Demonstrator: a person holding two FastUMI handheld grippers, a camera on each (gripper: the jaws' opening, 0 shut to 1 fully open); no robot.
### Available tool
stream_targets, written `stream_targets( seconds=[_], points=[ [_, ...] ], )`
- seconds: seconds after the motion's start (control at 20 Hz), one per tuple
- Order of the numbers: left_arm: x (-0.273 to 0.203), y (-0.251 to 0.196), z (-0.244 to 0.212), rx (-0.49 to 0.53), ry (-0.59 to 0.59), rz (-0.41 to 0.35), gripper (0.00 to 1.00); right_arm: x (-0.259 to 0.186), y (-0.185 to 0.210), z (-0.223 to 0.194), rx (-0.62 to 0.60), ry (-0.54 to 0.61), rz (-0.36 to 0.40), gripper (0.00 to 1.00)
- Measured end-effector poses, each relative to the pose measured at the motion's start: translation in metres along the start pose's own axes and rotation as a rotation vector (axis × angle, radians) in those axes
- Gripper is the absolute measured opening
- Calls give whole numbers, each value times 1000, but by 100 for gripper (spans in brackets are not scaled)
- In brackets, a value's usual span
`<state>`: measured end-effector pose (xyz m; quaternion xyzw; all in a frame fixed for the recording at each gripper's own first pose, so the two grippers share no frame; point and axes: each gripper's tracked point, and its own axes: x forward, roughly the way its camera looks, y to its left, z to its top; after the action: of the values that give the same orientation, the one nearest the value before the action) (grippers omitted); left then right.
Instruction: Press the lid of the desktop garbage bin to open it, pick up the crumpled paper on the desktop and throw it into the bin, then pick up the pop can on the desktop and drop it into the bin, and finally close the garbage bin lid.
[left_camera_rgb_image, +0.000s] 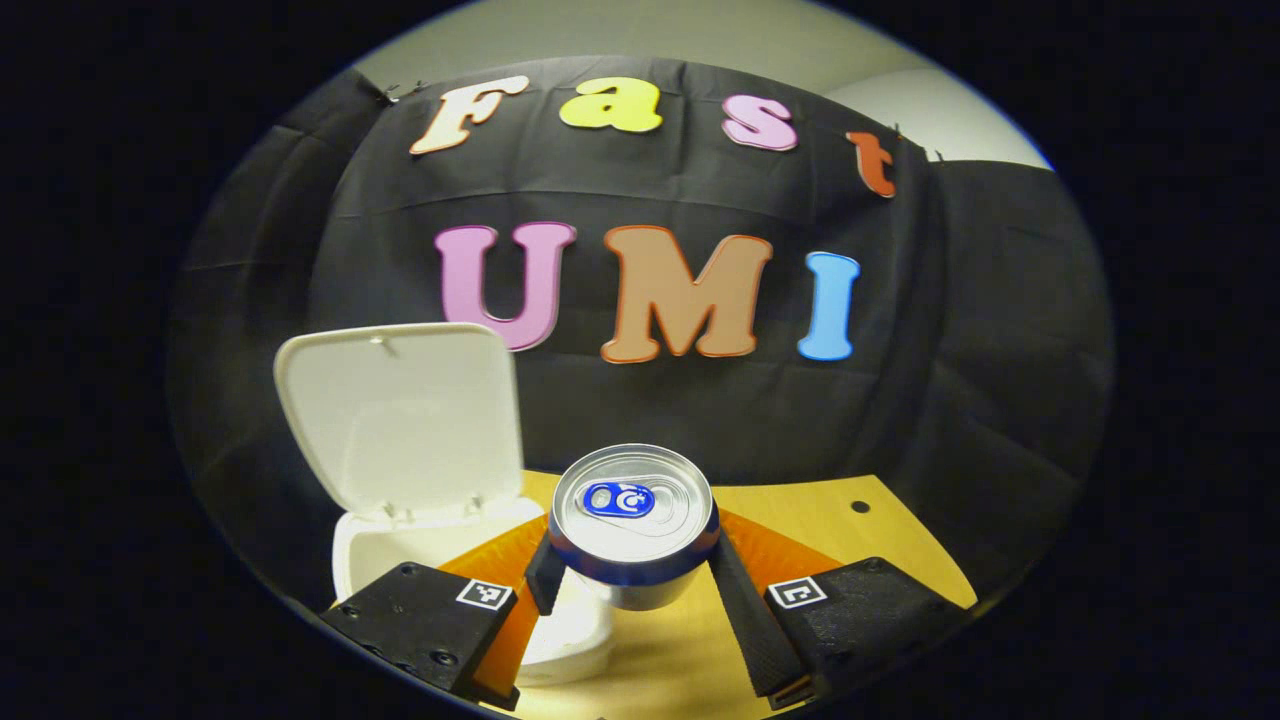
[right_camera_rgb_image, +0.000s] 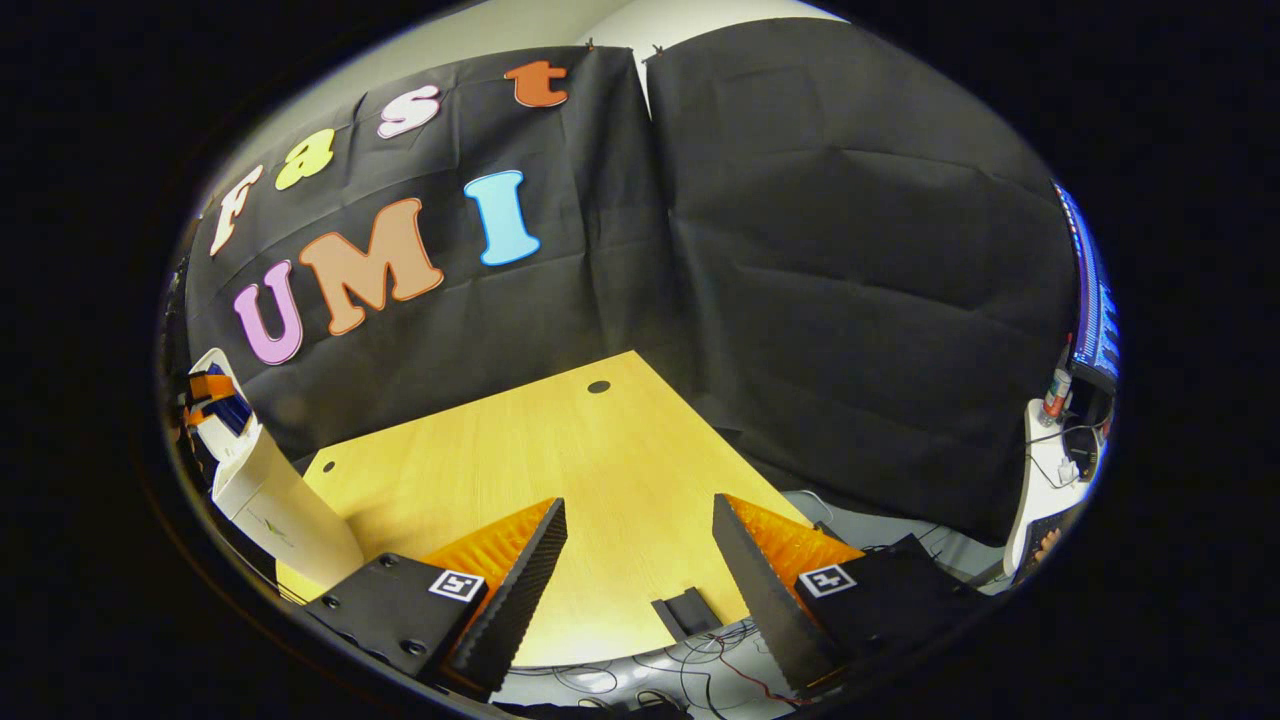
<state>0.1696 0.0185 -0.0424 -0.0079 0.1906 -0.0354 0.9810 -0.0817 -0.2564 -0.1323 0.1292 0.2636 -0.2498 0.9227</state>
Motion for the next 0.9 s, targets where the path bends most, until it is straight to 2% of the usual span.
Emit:
stream_targets(
  seconds=[0.15,0.2,0.35,0.5,0.55,0.75,0.8,0.85,0.9],
  points=[
    [-3,54,-15,-6,38,105,77,2,5,3,-15,-7,24,94],
    [-5,70,-21,-10,58,133,77,2,7,4,-18,-10,30,97],
    [-13,96,-34,-11,93,194,78,1,8,6,-22,-21,39,97],
    [-21,102,-24,-7,58,204,86,-3,2,4,-16,-20,31,94],
    [-22,103,-22,-6,51,204,87,-3,0,4,-12,-19,27,97],
    [-27,101,-7,-14,37,189,87,-8,-8,3,12,-24,15,94],
    [-28,102,-1,-25,34,188,87,-9,-10,4,14,-28,13,97],
    [-28,101,6,-36,28,184,88,-10,-11,3,13,-28,9,94],
    [-28,102,16,-43,13,180,88,-10,-14,2,11,-28,2,97]
  ],
)
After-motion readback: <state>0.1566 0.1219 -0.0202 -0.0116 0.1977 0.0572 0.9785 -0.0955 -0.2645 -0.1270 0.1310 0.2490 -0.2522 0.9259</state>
